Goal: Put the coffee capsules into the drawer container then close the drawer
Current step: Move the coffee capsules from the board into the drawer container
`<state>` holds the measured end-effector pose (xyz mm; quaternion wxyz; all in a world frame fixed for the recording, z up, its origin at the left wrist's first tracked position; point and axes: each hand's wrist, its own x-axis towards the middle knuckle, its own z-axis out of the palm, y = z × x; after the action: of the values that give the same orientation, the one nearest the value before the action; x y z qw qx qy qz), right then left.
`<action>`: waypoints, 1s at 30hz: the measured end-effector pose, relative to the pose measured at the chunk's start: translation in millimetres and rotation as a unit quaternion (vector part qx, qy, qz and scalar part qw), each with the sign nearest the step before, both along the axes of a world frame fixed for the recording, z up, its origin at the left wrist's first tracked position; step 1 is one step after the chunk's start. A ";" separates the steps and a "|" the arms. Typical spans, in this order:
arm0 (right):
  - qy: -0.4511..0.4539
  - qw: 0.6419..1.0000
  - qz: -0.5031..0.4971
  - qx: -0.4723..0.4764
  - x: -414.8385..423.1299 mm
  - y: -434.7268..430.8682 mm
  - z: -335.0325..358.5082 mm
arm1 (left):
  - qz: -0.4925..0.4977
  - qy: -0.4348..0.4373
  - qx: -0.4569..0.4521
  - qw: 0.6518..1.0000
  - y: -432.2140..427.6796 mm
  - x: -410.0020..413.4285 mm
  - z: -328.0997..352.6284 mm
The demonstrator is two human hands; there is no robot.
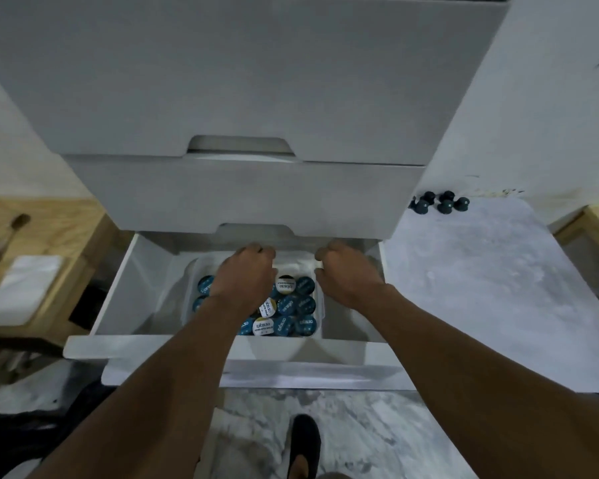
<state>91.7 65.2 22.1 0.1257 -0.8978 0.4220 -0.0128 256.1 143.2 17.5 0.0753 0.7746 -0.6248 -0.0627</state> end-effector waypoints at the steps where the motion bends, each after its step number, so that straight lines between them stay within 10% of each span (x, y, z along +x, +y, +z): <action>1: -0.005 1.000 -0.005 -0.011 -5.9 6.1 4.6 | -0.004 -0.007 -0.003 1.000 5.1 -6.6 5.2; 16: -0.084 0.979 -0.163 -0.093 -153.3 52.7 41.8 | -0.142 -0.029 -0.114 0.983 24.1 -148.5 50.9; 30: -0.091 0.979 -0.159 -0.089 -281.1 -84.7 31.2 | -0.135 -0.039 -0.134 0.981 -124.1 -274.4 42.0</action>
<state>-189.3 -19.4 53.3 0.0792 -0.8218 0.5434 -0.1520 -18.4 19.1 59.5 0.1448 0.6681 -0.7286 0.0420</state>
